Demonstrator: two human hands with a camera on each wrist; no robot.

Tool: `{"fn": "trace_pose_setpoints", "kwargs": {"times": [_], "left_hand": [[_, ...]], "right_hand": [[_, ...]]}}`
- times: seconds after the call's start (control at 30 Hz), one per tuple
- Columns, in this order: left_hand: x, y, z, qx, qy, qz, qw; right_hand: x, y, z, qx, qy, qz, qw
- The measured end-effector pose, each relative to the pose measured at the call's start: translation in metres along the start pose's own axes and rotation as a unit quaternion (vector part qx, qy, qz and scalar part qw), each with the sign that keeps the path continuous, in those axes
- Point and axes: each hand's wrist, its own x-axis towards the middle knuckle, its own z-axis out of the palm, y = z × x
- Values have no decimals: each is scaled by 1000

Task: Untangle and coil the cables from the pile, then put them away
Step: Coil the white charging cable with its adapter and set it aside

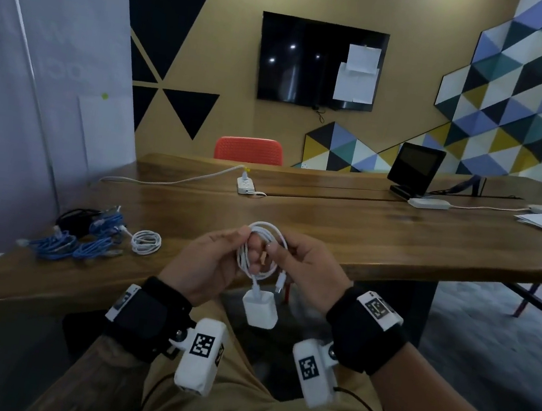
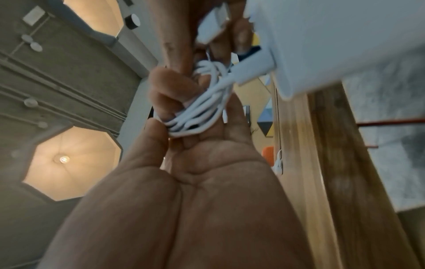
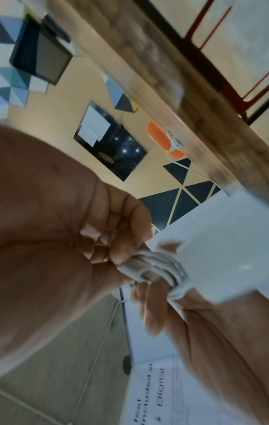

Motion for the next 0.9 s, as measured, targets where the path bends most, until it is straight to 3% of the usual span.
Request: {"fn": "trace_pose_setpoints", "kwargs": {"times": [0.23,0.43,0.7,0.9], "left_hand": [[2,-2,4,115,101,26,988],[0,-1,14,150,78,18,985],[-2,0,17,112,89,-1,990],[-1,-2,18,53,95,13,994]], "right_hand": [[-1,1,-15,-4,17,40,999],[5,1,-22,24,133,22,991],[2,5,0,166,75,90,979],[-5,-3,13,203,3,53,978]]}}
